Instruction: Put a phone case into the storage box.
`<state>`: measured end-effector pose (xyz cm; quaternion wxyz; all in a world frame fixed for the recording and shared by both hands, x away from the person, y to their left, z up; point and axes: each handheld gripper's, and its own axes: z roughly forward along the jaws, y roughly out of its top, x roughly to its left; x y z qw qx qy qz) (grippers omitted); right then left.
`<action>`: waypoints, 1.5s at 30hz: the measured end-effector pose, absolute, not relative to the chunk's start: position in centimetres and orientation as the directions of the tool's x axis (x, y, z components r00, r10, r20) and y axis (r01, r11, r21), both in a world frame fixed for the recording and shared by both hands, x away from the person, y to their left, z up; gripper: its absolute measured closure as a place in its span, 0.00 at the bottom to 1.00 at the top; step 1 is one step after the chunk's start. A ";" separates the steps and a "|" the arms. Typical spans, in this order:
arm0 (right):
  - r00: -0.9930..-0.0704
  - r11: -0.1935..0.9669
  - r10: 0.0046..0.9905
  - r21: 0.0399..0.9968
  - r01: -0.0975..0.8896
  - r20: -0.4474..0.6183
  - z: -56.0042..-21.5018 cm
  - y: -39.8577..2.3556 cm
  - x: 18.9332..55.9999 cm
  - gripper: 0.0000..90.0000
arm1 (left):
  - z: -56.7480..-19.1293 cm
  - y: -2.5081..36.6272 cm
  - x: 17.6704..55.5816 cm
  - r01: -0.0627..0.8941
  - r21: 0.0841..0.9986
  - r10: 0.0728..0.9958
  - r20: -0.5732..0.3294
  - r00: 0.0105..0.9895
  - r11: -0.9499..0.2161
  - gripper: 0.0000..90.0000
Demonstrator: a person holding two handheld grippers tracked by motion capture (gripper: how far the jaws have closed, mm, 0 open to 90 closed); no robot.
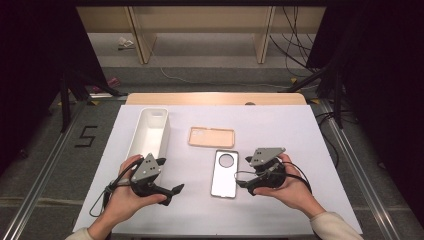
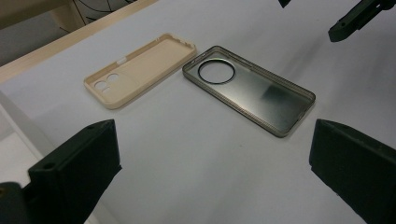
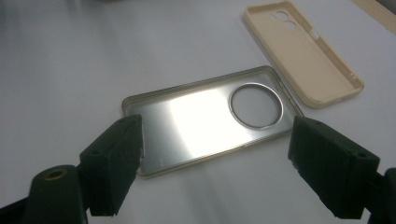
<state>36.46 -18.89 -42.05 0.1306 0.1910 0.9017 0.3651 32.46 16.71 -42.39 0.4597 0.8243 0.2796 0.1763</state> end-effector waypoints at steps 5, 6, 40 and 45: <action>-0.903 0.698 0.416 0.675 0.240 -0.110 -42.2 -18.1 36.7 0.23 | -42.5 16.9 32.6 0.299 0.856 0.628 0.038 0.777 -0.421 0.02; -0.903 0.698 0.416 0.675 0.240 -0.110 -42.2 -18.1 36.7 0.23 | -42.5 16.9 32.6 0.299 0.856 0.628 0.038 0.777 -0.421 0.02; -0.978 0.972 0.141 0.210 0.107 -0.154 -45.4 -9.2 36.6 0.40 | -42.6 17.2 32.9 0.292 0.858 0.637 0.053 0.769 -0.424 0.02; -0.979 0.980 0.129 0.172 0.102 -0.157 -45.6 -8.7 36.5 0.45 | -42.7 17.1 32.9 0.292 0.857 0.635 0.052 0.770 -0.425 0.02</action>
